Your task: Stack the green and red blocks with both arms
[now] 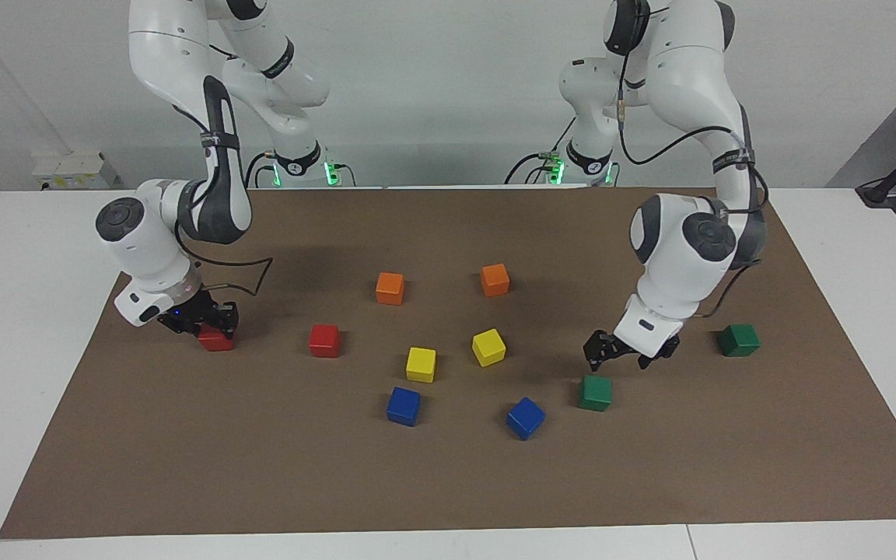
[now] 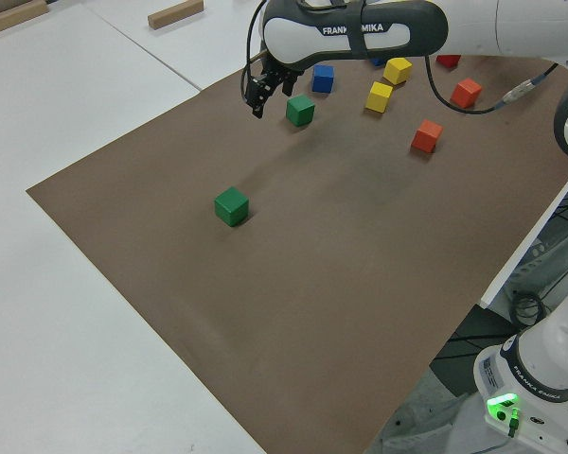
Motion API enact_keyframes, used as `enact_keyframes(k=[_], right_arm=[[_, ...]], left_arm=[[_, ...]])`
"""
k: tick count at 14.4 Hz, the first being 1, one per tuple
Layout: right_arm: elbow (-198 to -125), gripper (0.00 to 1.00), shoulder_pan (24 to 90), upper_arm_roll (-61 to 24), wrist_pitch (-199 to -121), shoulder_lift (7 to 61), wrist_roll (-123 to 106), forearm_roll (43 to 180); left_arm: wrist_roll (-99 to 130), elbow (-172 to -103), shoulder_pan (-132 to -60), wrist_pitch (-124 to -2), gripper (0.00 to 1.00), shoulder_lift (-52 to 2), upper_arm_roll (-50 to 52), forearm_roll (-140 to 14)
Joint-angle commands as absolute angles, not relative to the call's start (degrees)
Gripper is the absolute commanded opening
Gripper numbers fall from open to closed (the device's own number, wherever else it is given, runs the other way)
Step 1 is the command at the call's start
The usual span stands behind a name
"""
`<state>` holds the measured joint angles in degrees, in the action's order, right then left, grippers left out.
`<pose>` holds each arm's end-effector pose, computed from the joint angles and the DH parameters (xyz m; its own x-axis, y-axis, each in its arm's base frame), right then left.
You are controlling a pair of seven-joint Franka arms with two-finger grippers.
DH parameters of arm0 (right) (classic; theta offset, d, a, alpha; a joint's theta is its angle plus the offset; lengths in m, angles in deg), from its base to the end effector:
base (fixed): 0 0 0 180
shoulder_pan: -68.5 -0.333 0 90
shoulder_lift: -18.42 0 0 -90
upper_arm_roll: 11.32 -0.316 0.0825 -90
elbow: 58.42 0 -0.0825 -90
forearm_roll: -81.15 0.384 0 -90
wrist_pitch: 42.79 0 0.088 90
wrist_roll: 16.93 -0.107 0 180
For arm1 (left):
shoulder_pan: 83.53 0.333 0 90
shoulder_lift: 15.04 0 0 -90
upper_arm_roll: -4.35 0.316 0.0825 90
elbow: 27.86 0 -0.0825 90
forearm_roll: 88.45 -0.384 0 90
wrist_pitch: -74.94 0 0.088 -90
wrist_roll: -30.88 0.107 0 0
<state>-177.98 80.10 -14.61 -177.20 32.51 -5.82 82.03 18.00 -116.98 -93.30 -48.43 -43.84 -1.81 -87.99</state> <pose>0.5750 -0.0844 0.3085 0.9992 0.0362 0.0180 0.0366 -0.9991 -0.0220 0.6761 -0.1819 0.3668 0.9962 -0.0301 0.0815 -0.0365 -0.9962 0.0789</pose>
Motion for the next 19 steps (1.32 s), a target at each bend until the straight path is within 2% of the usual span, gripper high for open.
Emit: enact_keyframes(k=[1, 2, 3, 4, 9, 13, 16, 17, 18, 19], right_arm=[[-177.8, 0.13, 80.5, -15.0, -177.9, 32.7, -4.4, 81.7], [-177.9, 0.17, 80.5, -15.0, -178.1, 32.7, -4.4, 81.7], [-178.0, 0.42, 80.5, -15.0, -178.7, 32.7, -4.3, 81.7], [-178.3, 0.99, 80.4, -15.0, -179.0, 32.7, -4.3, 81.6], [-178.3, 1.0, 80.2, -15.1, -178.1, 32.2, -4.6, 81.7], [-176.1, 1.0, 77.3, -15.4, -170.0, 28.5, -10.8, 81.9], [-172.2, 1.0, 74.8, -15.4, -165.3, 28.1, -16.3, 81.9], [-171.5, 1.0, 73.5, -15.4, -164.8, 28.3, -18.4, 81.9], [-171.6, 1.0, 72.6, -15.4, -165.8, 28.4, -21.2, 81.9], [-171.9, 1.0, 71.0, -15.4, -167.2, 28.5, -23.8, 81.9]], left_arm=[[17.8, -113.7, -93.9, -49.8, 1.0, -46.9, -0.7, -87.7], [17.8, -113.7, -94.3, -51.4, 1.0, -47.7, -0.7, -88.1], [17.8, -113.8, -95.0, -53.2, 1.0, -48.5, -0.6, -88.3], [17.8, -113.9, -95.3, -54.3, 1.0, -48.7, -0.6, -88.4], [17.7, -114.3, -95.9, -58.3, 1.0, -51.0, -0.5, -92.5], [17.8, -117.3, -95.2, -59.7, 1.0, -50.6, -0.5, -95.7], [16.7, -119.5, -95.3, -62.6, 0.68, -50.3, -0.5, -95.6], [15.9, -120.7, -95.3, -64.0, 0.48, -50.0, -0.5, -95.6], [15.9, -121.4, -95.3, -64.5, 0.05, -49.9, -0.5, -95.7], [16.0, -121.5, -95.2, -64.4, 0.0, -49.8, -0.4, -95.7]])
